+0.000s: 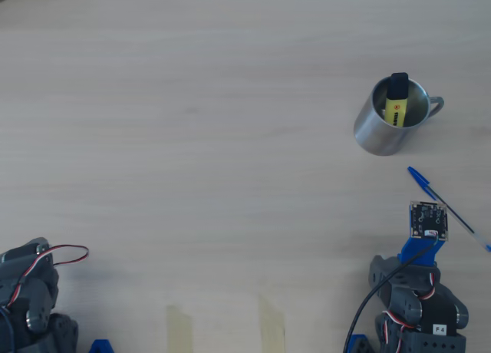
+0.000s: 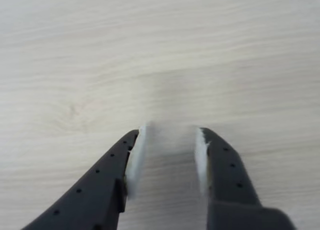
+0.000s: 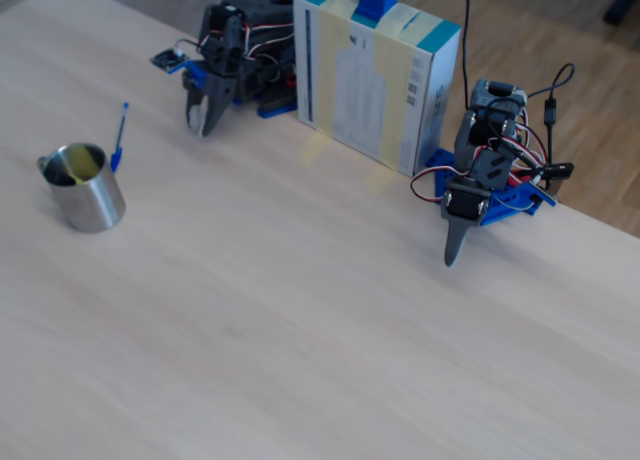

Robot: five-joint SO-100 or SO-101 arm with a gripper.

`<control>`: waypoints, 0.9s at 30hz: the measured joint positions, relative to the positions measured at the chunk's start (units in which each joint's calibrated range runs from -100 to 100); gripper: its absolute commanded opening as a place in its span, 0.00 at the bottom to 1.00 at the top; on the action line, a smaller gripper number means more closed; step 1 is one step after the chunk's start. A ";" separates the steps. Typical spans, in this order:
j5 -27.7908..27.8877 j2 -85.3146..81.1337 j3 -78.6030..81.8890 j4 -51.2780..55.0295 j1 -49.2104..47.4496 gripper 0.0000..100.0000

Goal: Grab the blue pen and put it in the silver cup.

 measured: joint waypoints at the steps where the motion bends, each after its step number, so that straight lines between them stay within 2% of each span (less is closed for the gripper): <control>1: 0.00 0.00 0.00 -0.25 0.00 0.25; 4: -0.10 0.50 -0.18 -2.10 -1.59 0.25; 11: -0.10 0.50 -0.90 -4.04 -1.59 0.39; 17: 0.31 7.17 -7.48 -4.12 -1.59 0.39; 27: 5.64 22.51 -19.57 -4.88 0.00 0.39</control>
